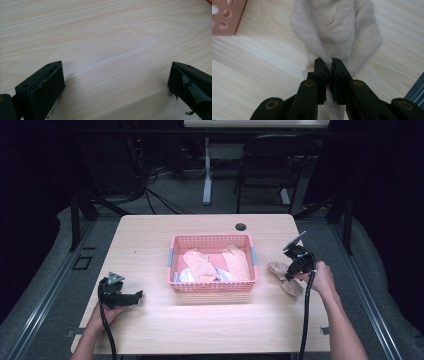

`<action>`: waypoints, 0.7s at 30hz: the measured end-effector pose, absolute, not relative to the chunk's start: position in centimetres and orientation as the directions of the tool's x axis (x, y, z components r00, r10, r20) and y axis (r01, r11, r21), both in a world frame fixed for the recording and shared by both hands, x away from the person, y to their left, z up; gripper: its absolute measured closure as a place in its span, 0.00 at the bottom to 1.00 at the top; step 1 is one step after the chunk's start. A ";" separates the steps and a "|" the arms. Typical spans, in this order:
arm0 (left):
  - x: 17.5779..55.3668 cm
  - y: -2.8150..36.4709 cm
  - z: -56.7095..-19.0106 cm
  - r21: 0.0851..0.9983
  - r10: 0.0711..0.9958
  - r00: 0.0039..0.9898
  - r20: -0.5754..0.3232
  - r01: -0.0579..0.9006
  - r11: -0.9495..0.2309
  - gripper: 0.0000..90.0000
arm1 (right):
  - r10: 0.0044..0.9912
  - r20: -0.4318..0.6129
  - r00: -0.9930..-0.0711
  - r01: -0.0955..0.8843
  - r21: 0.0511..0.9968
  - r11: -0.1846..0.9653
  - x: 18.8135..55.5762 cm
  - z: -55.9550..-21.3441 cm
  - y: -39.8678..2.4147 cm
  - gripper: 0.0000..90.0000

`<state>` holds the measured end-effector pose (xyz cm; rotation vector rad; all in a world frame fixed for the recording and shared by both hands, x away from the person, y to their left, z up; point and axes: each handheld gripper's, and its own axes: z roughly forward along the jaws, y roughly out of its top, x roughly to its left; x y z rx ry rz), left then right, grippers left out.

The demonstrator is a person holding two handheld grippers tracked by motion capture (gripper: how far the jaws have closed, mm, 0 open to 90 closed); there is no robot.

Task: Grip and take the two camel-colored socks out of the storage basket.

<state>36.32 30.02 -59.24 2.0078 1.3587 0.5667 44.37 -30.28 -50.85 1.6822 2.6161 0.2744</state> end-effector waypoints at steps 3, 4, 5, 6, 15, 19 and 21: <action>36.3 30.0 -59.2 0.712 0.928 0.373 -0.002 0.652 -0.261 0.01 | 0.903 0.084 -0.422 0.901 0.148 0.407 44.4 -50.9 -30.4 0.78; 36.3 30.0 -59.2 0.712 0.928 0.373 -0.002 0.652 -0.261 0.01 | 0.905 0.082 -0.417 0.903 0.156 0.402 44.3 -50.9 -30.3 0.73; 36.3 30.0 -59.2 0.712 0.928 0.373 -0.002 0.652 -0.261 0.01 | 0.901 0.075 -0.427 0.899 0.147 0.414 44.4 -50.6 -30.5 0.68; 36.3 30.0 -59.2 0.712 0.928 0.373 -0.002 0.652 -0.261 0.01 | 0.907 0.073 -0.414 0.902 0.167 0.398 44.2 -50.6 -30.5 0.59; 36.3 30.0 -59.2 0.712 0.928 0.373 -0.002 0.652 -0.261 0.01 | 0.906 0.061 -0.419 0.889 0.229 0.396 42.8 -47.9 -30.9 0.14; 36.3 30.0 -59.2 0.713 0.928 0.372 -0.001 0.651 -0.260 0.01 | 0.898 0.080 -0.432 0.879 0.258 0.400 41.7 -47.0 -30.9 0.02; 36.3 30.0 -59.2 0.713 0.928 0.372 -0.001 0.652 -0.260 0.01 | 0.894 0.086 -0.440 0.875 0.265 0.405 41.0 -46.5 -31.0 0.00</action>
